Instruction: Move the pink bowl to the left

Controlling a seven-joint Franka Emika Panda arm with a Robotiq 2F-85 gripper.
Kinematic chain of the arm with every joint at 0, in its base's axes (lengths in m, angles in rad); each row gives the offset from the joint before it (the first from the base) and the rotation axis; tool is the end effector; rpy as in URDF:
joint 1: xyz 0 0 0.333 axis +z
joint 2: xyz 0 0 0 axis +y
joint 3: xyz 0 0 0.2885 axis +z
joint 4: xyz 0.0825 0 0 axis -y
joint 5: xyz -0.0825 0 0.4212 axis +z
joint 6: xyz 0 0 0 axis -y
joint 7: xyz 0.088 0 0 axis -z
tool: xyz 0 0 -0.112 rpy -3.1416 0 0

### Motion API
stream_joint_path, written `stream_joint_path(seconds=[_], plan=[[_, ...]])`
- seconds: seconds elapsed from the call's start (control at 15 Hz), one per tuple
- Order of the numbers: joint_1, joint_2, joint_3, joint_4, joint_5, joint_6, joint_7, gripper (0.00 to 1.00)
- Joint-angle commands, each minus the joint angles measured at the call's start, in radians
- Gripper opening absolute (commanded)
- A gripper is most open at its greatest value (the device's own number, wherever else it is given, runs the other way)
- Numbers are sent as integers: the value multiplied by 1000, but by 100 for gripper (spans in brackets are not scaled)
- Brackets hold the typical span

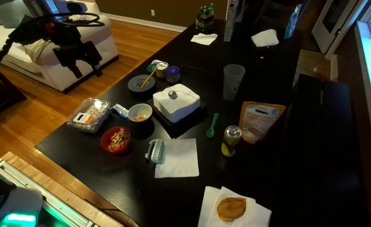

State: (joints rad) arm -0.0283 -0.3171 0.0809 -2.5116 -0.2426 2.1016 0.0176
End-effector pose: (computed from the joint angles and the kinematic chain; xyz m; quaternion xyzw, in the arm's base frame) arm 0.4567 0.0097 0.3352 0.9891 0.0808 -0.0436 0.1154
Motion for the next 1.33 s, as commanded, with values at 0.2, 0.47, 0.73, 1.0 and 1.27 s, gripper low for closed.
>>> stream_joint_path(seconds=[0.2, 0.47, 0.73, 1.0, 1.27], plan=[[0, 54, -31, -30, 57, 13, 113, 100], [-18, 161, -52, -86, 111, 124, 261, 100], [-35, 275, -85, -131, 170, 376, 363, 100], [-26, 314, -110, -132, 216, 426, 296, 100], [-25, 344, -118, -127, 236, 449, 285, 100]])
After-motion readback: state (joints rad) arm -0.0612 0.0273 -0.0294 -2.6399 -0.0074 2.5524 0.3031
